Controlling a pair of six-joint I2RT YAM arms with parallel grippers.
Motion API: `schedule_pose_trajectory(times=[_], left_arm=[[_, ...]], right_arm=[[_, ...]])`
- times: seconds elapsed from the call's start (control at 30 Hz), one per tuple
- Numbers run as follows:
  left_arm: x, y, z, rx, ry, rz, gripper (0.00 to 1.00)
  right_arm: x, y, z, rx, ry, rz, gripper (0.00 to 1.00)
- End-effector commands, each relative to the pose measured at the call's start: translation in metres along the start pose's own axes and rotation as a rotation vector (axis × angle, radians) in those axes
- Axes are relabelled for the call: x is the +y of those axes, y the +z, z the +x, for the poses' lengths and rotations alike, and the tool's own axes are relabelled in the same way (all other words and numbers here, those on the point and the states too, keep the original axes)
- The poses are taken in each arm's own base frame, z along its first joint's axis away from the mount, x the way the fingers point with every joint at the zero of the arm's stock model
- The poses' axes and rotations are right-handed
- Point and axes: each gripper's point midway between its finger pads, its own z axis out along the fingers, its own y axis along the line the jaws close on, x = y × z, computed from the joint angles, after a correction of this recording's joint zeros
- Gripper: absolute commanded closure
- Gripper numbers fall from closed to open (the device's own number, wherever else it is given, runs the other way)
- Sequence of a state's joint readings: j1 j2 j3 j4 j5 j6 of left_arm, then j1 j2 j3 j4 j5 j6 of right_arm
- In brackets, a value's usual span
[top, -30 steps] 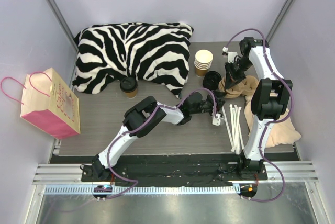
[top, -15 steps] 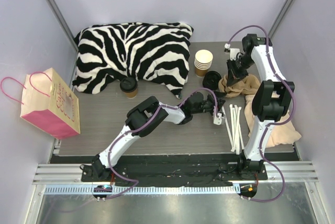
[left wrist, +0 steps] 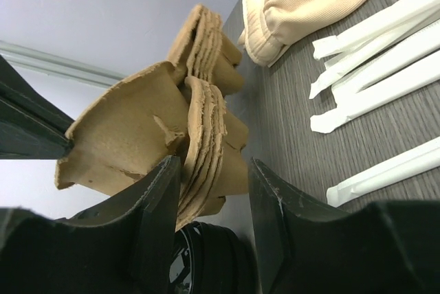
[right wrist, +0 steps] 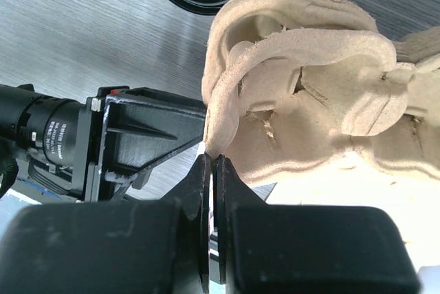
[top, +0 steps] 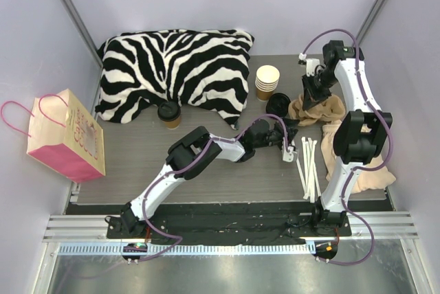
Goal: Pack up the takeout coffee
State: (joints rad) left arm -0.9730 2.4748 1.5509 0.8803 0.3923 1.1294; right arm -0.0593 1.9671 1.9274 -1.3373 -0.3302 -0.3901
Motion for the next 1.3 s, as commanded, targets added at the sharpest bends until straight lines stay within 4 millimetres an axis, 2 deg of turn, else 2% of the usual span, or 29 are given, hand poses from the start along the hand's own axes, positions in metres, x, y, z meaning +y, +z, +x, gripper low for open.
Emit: schedule_pose_trajectory(times=[0.0,0.4,0.63,0.77,0.83,0.87,0.93,0.97,1.0,1.07,1.1,1.27], left_arm=[[-0.010,0.006,0.007,0.017,-0.044,0.017,0.53],[-0.019,0.010,0.011,0.026,-0.086,0.047,0.55],[-0.015,0.014,0.010,0.020,-0.085,0.045,0.55],[-0.011,0.014,0.006,0.011,-0.093,0.038,0.55],[-0.008,0.013,-0.003,-0.012,-0.105,0.024,0.53],[0.006,0.011,-0.014,-0.035,-0.107,0.006,0.51],[0.011,0.006,-0.028,-0.055,-0.159,-0.003,0.48],[0.030,0.003,-0.040,-0.079,-0.172,-0.023,0.46],[0.039,0.000,-0.050,-0.098,-0.216,-0.040,0.42],[0.043,-0.009,-0.062,-0.112,-0.278,-0.035,0.37],[0.057,-0.018,-0.073,-0.123,-0.302,-0.049,0.33],[0.088,-0.047,-0.092,-0.074,-0.690,-0.079,0.26]], right_arm=[[0.026,-0.041,0.023,0.039,0.012,-0.023,0.99],[0.022,-0.051,0.019,0.006,0.011,-0.001,0.99],[0.020,-0.064,0.011,-0.039,0.000,0.034,0.99],[0.017,-0.058,0.017,-0.012,0.003,0.030,0.99],[0.015,-0.052,0.022,0.013,0.009,0.021,0.99],[0.014,-0.048,0.024,0.025,0.012,0.013,0.99],[0.011,-0.043,0.025,0.033,0.018,0.006,0.99],[0.009,-0.041,0.025,0.032,0.023,0.008,0.99],[0.005,-0.038,0.022,0.026,0.024,0.015,0.99],[0.000,-0.033,0.021,0.021,0.026,0.020,0.99],[-0.002,-0.030,0.020,0.021,0.030,0.020,0.99],[-0.002,-0.026,0.016,0.006,0.036,0.003,0.99]])
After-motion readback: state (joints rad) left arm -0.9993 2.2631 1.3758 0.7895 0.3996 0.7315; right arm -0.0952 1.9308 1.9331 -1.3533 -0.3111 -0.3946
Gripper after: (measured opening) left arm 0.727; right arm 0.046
